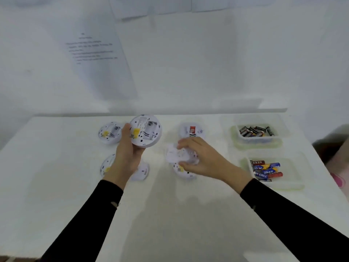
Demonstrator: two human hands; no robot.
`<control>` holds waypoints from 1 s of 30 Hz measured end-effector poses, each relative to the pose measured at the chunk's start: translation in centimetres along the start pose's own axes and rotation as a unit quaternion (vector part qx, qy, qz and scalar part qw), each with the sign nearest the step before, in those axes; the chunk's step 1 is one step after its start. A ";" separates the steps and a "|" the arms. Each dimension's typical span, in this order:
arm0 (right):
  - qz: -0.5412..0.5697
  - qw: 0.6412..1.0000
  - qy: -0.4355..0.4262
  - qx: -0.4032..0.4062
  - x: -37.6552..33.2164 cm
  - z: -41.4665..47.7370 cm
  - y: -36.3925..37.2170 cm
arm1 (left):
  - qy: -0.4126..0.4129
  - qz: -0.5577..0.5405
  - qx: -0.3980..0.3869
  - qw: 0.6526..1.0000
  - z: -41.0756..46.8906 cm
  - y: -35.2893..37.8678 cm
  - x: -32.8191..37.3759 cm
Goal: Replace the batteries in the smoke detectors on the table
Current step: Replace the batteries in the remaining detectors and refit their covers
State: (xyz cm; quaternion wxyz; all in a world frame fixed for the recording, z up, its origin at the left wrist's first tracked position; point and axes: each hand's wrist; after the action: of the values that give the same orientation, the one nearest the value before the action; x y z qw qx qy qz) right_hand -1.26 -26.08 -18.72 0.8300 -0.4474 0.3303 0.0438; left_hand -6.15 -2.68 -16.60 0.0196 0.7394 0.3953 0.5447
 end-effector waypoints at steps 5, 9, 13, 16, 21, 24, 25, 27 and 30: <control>0.041 0.993 0.097 -0.049 1.7 8.6 2.6 | -0.003 0.127 0.009 0.992 4.1 -3.1 4.1; 0.010 0.982 0.153 -0.114 3.6 12.3 5.3 | -0.047 0.180 -0.013 0.982 6.7 -4.2 4.7; -0.025 0.971 0.190 -0.142 5.7 13.7 6.8 | -0.087 0.202 0.004 0.976 8.8 -4.5 3.7; -0.042 0.966 0.210 -0.148 6.5 14.3 7.1 | -0.103 0.216 0.010 0.971 9.5 -4.4 2.8; -0.030 0.962 0.232 -0.143 6.7 13.9 5.9 | -0.125 0.242 0.014 0.962 10.6 -4.0 1.8; -0.038 0.965 0.251 -0.071 7.4 12.2 3.5 | -0.138 0.230 0.011 0.963 11.3 -3.8 1.4; -0.033 0.964 0.260 -0.052 7.8 11.4 2.7 | -0.142 0.228 0.008 0.963 11.5 -3.7 1.4; -0.010 0.959 0.280 -0.032 8.5 9.7 1.3 | -0.143 0.227 0.005 0.963 11.7 -3.4 1.2; 0.006 0.952 0.302 -0.041 9.2 7.7 0.3 | -0.142 0.225 0.009 0.964 11.7 -2.9 0.7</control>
State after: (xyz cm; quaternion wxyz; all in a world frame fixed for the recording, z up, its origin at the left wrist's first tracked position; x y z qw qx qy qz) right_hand 9.69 -22.01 -21.34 0.6720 -0.4715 0.5662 -0.0744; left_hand 1.83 4.43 -22.14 -0.0541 0.8792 0.2170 0.4206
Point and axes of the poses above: each hand's wrist, its own z-axis towards the middle knuckle, its own y-axis out of the palm, x = y × z, and after that the axes turned 8 degrees about -y, right-handed
